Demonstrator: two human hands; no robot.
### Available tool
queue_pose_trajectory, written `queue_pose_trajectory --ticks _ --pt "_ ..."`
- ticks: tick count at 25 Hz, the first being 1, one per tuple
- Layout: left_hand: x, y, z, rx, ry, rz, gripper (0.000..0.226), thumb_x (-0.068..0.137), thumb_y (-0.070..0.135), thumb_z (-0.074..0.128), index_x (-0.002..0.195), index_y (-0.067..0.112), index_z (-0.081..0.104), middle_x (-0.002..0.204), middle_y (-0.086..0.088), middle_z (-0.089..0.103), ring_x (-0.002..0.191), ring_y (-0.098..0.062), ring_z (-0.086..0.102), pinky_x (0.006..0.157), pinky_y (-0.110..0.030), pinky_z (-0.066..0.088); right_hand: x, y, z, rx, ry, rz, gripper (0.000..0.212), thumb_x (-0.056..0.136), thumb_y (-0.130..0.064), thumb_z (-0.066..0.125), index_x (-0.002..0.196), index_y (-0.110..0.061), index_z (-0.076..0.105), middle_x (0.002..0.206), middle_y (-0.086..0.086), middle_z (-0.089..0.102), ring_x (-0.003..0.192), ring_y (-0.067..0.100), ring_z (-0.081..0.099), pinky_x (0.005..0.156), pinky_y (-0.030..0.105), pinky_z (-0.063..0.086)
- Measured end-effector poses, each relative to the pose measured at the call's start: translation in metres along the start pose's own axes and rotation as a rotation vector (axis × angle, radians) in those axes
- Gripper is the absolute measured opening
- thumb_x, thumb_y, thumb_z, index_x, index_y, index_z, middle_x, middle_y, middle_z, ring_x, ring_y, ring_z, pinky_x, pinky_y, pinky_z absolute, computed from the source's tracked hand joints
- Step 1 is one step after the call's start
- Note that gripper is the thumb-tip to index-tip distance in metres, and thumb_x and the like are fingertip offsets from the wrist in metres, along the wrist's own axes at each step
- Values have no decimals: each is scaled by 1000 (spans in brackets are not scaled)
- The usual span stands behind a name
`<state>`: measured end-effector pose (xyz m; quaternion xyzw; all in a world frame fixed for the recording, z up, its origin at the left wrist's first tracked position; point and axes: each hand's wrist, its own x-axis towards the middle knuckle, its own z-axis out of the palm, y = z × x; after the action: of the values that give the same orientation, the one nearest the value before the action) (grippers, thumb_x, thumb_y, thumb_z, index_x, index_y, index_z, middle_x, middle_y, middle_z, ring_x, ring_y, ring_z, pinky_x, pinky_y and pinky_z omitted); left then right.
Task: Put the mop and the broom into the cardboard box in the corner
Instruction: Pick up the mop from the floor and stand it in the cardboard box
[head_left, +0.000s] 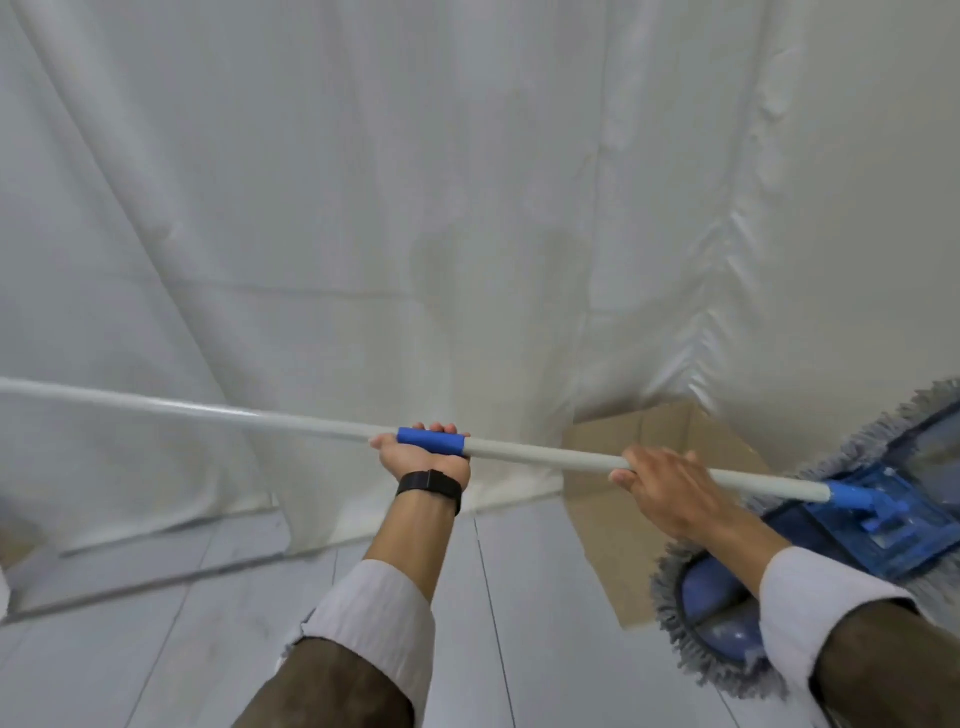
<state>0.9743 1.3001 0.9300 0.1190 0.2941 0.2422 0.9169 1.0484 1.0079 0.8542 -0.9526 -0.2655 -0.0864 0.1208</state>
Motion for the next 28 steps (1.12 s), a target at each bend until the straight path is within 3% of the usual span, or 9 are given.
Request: queue_pose_trajectory --ticks 6,10,12,14,17,20,24,28 --pt "115 -14 225 339 -271 81 61 91 73 35 84 14 49 70 -5 53 57 -24 52 70 -36 50 186 38 3 316 165 163 27 104 -47 42 93 -22 45 87 -6 59 96 38 64 80 45 42" --pt "202 -80 329 832 -391 112 63 82 69 57 107 11 61 99 -11 71 86 -29 72 80 -47 59 288 105 57 531 198 297 29 105 -43 44 97 -15 48 74 -4 55 82 38 62 71 42 44" --pt "251 -119 367 1055 -426 109 55 80 60 61 106 11 64 94 -13 78 84 -32 76 75 -53 62 329 144 98 659 201 351 30 105 -44 43 96 -16 49 70 -6 54 75 36 60 64 43 41" --pt "302 -165 403 1237 -426 96 52 79 52 58 107 9 67 87 -12 80 78 -33 77 71 -54 63 368 184 136 780 191 398 28 106 -42 42 91 -20 49 73 -3 54 70 31 56 66 49 46" --pt "371 -246 434 1377 -386 65 48 78 46 56 107 10 68 91 -13 79 77 -33 77 69 -52 63 413 234 186 921 199 493 23 107 -31 43 85 -26 46 72 -8 49 69 21 48 68 47 46" --pt "427 -322 442 1425 -360 43 43 75 46 57 97 11 68 86 -11 80 77 -30 77 69 -50 61 449 277 231 1024 222 634 26 106 -26 45 81 -22 47 76 -2 49 73 23 48 69 43 42" --pt "476 -398 429 1435 -358 -54 40 79 49 62 94 13 67 93 -10 77 92 -31 73 84 -54 57 480 309 281 1243 316 876 31 107 -25 44 97 0 60 85 8 52 76 20 47 70 38 41" --pt "510 -448 417 1462 -400 -196 48 86 52 64 109 10 64 112 -14 71 101 -32 69 96 -58 52 514 331 303 1458 483 1002 32 107 -28 45 81 -12 53 80 5 44 76 17 42 74 36 35"
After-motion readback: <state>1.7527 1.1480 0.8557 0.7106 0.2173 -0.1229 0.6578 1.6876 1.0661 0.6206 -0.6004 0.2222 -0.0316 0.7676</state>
